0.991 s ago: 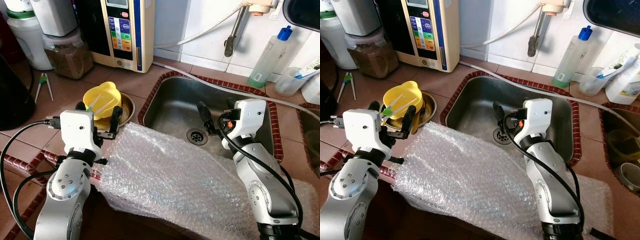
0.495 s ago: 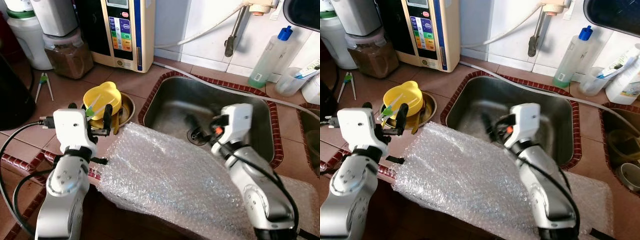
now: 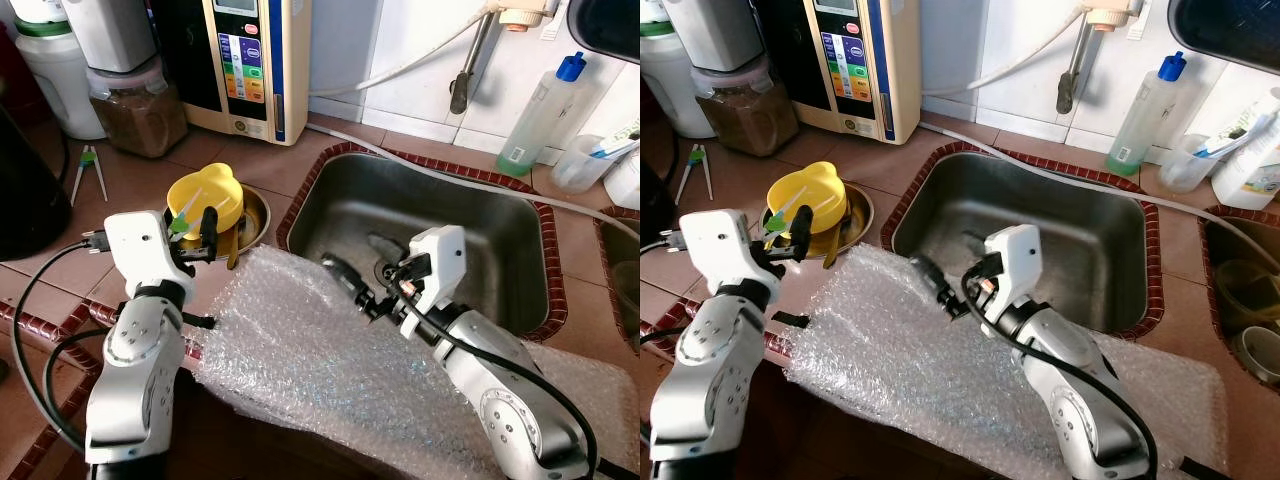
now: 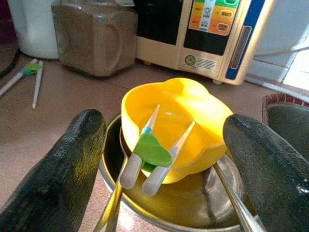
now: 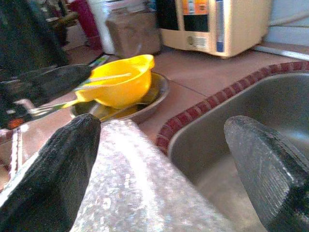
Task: Kitchen organization
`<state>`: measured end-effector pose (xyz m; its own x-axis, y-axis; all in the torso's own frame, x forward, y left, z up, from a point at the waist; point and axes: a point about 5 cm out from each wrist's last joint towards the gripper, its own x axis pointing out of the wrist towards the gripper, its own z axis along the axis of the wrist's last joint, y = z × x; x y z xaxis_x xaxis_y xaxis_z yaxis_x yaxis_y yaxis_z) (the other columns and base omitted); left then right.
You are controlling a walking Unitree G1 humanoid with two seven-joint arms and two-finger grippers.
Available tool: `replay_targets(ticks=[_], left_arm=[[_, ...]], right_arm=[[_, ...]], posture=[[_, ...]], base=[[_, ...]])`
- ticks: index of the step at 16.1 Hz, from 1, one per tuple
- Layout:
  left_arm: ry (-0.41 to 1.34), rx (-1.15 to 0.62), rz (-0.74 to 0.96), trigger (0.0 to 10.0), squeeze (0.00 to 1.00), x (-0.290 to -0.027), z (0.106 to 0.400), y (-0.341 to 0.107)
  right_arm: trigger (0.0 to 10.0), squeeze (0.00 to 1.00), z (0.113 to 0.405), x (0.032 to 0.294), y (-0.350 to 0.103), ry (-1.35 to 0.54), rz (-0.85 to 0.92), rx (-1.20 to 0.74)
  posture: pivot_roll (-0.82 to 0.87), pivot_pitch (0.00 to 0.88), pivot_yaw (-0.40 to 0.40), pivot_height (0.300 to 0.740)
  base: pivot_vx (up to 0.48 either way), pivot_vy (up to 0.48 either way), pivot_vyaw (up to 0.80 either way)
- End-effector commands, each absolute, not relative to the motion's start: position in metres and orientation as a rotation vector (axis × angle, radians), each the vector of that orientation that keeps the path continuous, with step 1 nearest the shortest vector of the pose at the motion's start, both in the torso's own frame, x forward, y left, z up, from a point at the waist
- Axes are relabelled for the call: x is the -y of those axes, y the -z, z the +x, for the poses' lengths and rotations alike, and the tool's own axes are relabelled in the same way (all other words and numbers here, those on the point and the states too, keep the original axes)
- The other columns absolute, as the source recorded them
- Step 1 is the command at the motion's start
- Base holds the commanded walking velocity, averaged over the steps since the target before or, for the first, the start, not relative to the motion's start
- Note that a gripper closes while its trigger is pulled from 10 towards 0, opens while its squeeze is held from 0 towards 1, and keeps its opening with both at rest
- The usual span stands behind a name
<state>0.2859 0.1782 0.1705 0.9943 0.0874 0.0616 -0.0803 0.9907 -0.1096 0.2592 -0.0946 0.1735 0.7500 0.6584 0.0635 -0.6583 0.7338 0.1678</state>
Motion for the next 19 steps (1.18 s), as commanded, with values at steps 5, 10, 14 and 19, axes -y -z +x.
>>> replay_targets(ticks=[5,10,14,19], left_arm=[[-0.088,0.044,-0.224,8.3,0.0,-0.178,0.291,-0.168],[-0.071,0.026,-0.292,0.0,0.0,-0.176,0.29,-0.165],[-0.072,0.021,-0.312,0.0,0.0,-0.176,0.29,-0.164],[-0.104,0.007,-0.371,0.0,0.0,-0.18,0.291,-0.162]], right_arm=[[10.0,0.0,0.255,0.096,-0.177,-0.742,0.182,-0.002],[10.0,0.0,0.254,0.095,-0.176,-0.755,0.187,-0.01],[10.0,0.0,0.252,0.094,-0.177,-0.78,0.233,-0.014],[10.0,0.0,0.246,0.09,-0.18,-0.85,0.288,-0.027]], posture=[[-0.02,0.09,0.003,0.74],[-0.02,0.097,-0.002,0.74],[-0.02,0.099,-0.003,0.74],[-0.02,0.101,-0.003,0.74]], base=[[0.0,0.0,0.0],[0.0,0.0,0.0],[0.0,0.0,0.0],[0.0,0.0,0.0]])
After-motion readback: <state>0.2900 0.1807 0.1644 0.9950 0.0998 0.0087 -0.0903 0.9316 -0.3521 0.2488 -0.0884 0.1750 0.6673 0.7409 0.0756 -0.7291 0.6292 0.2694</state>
